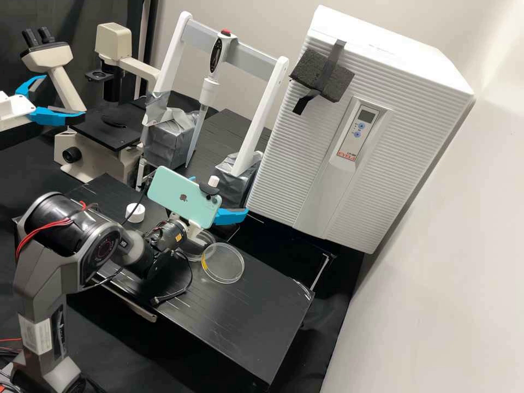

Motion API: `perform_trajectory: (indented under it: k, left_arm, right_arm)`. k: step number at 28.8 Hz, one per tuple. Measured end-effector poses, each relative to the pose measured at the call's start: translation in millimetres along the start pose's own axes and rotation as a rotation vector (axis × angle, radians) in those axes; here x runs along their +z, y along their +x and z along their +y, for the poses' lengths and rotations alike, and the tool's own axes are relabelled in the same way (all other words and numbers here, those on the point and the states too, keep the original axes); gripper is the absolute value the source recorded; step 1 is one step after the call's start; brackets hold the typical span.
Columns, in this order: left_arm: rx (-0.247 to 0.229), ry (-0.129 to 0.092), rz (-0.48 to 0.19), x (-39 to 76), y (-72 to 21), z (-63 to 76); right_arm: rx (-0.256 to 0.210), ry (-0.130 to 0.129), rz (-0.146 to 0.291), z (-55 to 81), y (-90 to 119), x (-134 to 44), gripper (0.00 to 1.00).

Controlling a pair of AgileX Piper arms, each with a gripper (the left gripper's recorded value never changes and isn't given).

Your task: Use the pipette

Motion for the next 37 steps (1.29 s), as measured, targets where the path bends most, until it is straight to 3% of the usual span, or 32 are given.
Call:
perform_trajectory:
  k: [5, 9, 14, 19, 23, 26, 29, 31, 33, 37]
  left_arm:
    - [0.01, -0.012, -0.114, 27.9, 3.3, 2.8]
    - [0.044, -0.016, -0.168, 42.2, 10.8, 11.7]
    - [0.072, -0.022, -0.209, 54.3, 27.2, 18.5]
    - [0.053, -0.023, -0.227, 62.9, 42.0, 18.5]
    - [0.064, -0.034, -0.225, 66.4, 51.4, 19.3]
    - [0.057, -0.051, -0.204, 65.2, 56.9, 16.9]
    - [0.038, -0.064, -0.183, 63.2, 57.5, 14.8]
    - [0.029, -0.069, -0.173, 62.4, 57.7, 14.0]
    - [0.03, -0.072, -0.17, 62.1, 57.8, 14.0]
    - [0.03, -0.068, -0.155, 57.1, 57.9, 14.1]
  right_arm:
    - [0.0, 0.0, 0.0, 0.0, 0.0, 0.0, 1.0]
    - [0.0, 0.0, 0.0, 0.0, 0.0, 0.0, 1.0]
    - [0.0, 0.0, 0.0, 0.0, 0.0, 0.0, 1.0]
    - [0.015, 0.006, 0.018, 5.9, -14.3, -6.0, 1.0]
    - [0.049, 0.02, 0.094, 19.4, -32.5, -24.0, 1.0]
    - [0.084, 0.032, 0.201, 30.7, -47.9, -50.3, 1.0]
    - [0.086, 0.04, 0.274, 33.6, -49.6, -71.1, 1.0]
    - [0.073, 0.039, 0.309, 34.3, -44.7, -89.2, 1.0]
    - [0.061, 0.037, 0.316, 35.1, -39.0, -102.8, 1.0]
    - [0.037, 0.005, 0.343, 36.6, -22.6, -131.7, 1.0]
